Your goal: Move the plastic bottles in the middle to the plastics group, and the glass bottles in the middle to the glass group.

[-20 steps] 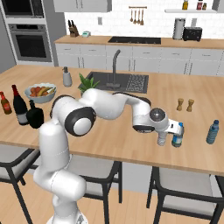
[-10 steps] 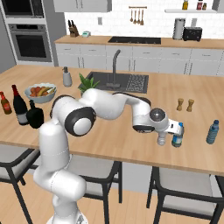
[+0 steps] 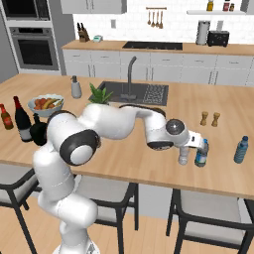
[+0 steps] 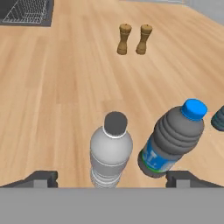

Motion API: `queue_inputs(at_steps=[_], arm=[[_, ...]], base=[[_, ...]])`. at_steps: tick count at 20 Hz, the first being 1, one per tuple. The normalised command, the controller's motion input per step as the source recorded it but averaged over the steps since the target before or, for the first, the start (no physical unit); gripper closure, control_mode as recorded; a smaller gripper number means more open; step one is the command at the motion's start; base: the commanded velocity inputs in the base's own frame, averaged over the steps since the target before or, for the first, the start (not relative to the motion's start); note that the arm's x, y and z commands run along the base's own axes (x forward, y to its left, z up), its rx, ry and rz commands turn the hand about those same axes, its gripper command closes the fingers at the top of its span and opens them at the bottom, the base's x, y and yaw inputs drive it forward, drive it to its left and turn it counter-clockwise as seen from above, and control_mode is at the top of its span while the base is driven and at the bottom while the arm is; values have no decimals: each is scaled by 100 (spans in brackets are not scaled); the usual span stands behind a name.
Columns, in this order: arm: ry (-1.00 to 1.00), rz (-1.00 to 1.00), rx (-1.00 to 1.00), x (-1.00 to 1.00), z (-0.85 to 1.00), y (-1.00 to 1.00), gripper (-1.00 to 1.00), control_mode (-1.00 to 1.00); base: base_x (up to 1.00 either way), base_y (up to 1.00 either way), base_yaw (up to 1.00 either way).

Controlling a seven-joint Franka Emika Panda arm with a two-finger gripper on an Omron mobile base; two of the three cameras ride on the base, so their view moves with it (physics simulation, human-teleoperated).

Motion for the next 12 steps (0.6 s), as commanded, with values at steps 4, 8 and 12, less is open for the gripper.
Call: queue_inputs(at_steps=[4,8,12], arm=[[0,0,-4,-7,100,50,-100,-100],[-1,0,0,2,100,41,-100,-100],[0,0,0,9,100,37,-100,-100]], base=[[0,0,0],[0,0,0],[0,0,0]])
